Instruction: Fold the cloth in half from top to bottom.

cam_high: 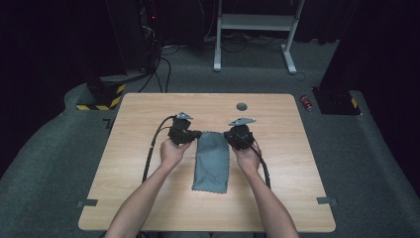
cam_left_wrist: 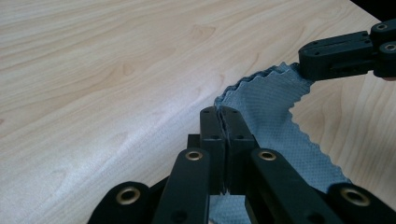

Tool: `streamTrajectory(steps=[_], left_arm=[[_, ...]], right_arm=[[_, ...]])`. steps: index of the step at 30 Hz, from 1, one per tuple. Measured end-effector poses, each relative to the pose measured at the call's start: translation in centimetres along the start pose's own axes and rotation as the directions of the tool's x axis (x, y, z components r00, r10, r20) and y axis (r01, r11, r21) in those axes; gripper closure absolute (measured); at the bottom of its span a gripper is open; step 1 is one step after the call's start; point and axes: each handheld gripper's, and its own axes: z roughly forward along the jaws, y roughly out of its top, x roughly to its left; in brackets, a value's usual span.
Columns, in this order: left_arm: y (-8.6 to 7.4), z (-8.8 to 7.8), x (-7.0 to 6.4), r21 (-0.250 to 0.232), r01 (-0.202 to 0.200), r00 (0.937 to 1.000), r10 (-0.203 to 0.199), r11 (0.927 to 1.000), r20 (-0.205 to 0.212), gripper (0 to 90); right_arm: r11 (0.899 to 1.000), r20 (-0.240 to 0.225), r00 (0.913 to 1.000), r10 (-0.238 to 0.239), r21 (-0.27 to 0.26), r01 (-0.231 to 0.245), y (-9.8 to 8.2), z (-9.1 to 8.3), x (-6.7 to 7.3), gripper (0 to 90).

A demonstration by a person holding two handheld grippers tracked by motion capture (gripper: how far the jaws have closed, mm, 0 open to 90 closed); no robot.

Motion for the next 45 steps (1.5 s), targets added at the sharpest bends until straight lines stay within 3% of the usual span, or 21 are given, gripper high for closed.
streamTrajectory(steps=[3, 17, 20, 33, 45], left_arm=[[-0.4, -0.1, -0.3, 0.001, -0.005, 1.0, 0.005, 1.0, 0.006, 88.8], [-2.2, -0.4, -0.9, 0.018, -0.04, 0.9987, 0.039, 0.999, 0.032, 88.8], [-2.7, -0.6, -0.9, 0.011, -0.011, 0.9972, 0.01, 0.9999, 0.075, 88.7], [-4.4, -1.0, -1.4, 0.036, -0.009, 0.9947, 0.005, 0.9993, 0.103, 88.6], [-4.7, -1.4, -1.9, 0.022, -0.012, 0.9937, 0.009, 0.9997, 0.112, 88.6]], right_arm=[[1.0, -0.01, 0.9998, -0.019, 0.003, 0.019, -0.5, -0.1, 0.3, 89.7], [1.0, -0.045, 0.9988, -0.019, 0.019, 0.02, -2.2, -0.7, 0.9, 89.7], [0.999, -0.055, 0.9978, -0.038, 0.015, 0.038, -2.6, -1.0, 1.2, 89.7], [0.995, -0.084, 0.9914, -0.1, 0.02, 0.102, -4.2, -1.8, 2.5, 89.7], [0.998, -0.105, 0.9923, -0.067, 0.008, 0.068, -5.0, -2.7, 2.1, 89.7]])
